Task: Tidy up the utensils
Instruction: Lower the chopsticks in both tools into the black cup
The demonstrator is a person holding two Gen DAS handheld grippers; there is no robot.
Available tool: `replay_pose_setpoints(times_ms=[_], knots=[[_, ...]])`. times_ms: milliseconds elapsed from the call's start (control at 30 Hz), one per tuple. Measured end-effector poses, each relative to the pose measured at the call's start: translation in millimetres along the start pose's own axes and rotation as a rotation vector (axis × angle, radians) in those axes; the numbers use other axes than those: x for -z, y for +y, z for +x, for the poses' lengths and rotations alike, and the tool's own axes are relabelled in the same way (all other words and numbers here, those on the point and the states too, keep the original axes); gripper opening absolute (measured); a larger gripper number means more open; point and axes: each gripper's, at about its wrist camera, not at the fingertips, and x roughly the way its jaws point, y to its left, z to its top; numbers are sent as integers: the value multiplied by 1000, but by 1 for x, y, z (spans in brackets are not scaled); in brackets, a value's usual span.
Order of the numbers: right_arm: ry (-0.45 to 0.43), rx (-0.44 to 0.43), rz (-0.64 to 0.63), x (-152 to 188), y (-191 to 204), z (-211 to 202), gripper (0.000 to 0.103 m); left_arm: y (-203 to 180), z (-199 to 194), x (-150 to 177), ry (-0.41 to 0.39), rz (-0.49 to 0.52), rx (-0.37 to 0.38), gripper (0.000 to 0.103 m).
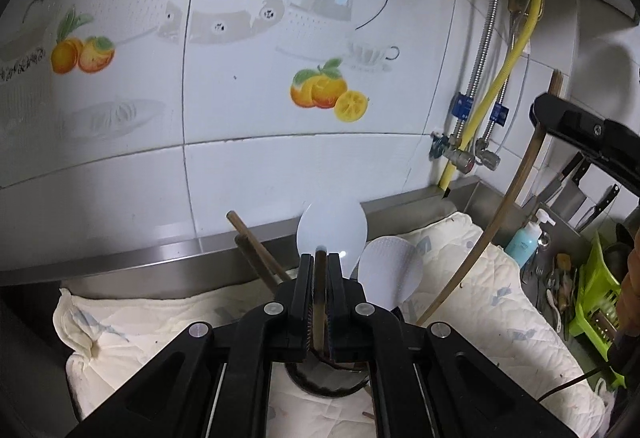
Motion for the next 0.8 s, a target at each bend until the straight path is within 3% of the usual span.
replay_pose_setpoints(times_ms=[300,567,633,700,733,800], knots=[[16,12,-20,6,4,12,10,3,-3,3,10,-1,-7,7],[91,10,-7,27,-2,33,10,3,-17,-1,0,-7,16,10],[110,6,10,31,-5,36,10,4,-22,-2,-5,-17,12,19],[128,-1,17,33,-7,39,10,6,-28,-4,-16,-31,3,59],[132,4,20,33,-7,39,10,7,-32,-4,-30,-37,-3,63],[147,7,23,34,-9,40,10,7,-38,-5,-40,-34,-17,63]])
